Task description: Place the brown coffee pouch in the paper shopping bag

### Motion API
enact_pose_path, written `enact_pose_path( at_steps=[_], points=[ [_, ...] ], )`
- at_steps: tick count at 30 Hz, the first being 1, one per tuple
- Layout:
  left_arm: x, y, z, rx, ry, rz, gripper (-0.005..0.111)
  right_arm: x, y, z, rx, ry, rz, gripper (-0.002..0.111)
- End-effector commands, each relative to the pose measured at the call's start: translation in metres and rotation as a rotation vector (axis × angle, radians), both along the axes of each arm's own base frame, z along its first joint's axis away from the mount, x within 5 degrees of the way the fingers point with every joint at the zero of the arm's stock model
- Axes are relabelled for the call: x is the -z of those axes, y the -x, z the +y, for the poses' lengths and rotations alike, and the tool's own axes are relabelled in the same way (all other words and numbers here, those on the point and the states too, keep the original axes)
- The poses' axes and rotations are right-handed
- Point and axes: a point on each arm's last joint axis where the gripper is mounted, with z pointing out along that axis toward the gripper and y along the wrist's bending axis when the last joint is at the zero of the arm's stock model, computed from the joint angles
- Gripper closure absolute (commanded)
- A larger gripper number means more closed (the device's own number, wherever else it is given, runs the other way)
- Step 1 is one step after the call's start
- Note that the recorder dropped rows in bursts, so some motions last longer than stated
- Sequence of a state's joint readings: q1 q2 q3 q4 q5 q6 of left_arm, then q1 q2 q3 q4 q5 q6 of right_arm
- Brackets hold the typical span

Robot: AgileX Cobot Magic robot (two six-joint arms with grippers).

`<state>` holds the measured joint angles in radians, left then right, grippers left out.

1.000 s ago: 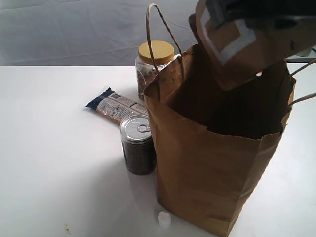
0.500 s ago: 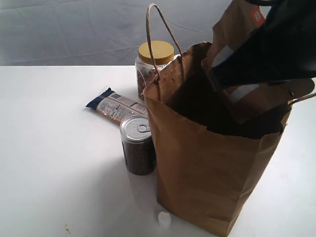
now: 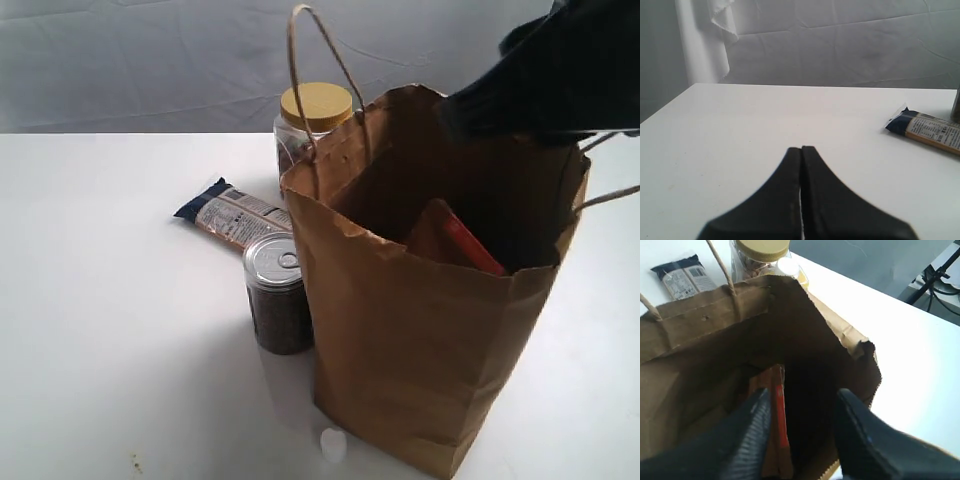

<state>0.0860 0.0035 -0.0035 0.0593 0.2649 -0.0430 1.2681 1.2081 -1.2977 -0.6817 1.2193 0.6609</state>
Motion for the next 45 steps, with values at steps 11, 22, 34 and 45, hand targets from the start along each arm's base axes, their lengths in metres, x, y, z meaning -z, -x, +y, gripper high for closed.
enact_pose_path(
  at_steps=[11,22,34,45],
  points=[
    [0.001,0.0,0.0,-0.004,-0.003,-0.005,0.107,-0.05,0.033,-0.104,0.001,-0.313,-0.086,0.108],
    [0.001,0.0,0.0,-0.004,-0.003,-0.005,0.107,0.024,0.06,-0.15,-0.206,-0.57,-0.185,0.108],
    [0.001,0.0,0.0,-0.004,-0.003,-0.005,0.107,0.111,0.08,-0.142,-0.513,-0.682,-0.276,0.108],
    [0.001,0.0,0.0,-0.004,-0.003,-0.005,0.107,0.17,0.082,-0.134,-0.516,-0.699,-0.178,0.108]
  ],
)
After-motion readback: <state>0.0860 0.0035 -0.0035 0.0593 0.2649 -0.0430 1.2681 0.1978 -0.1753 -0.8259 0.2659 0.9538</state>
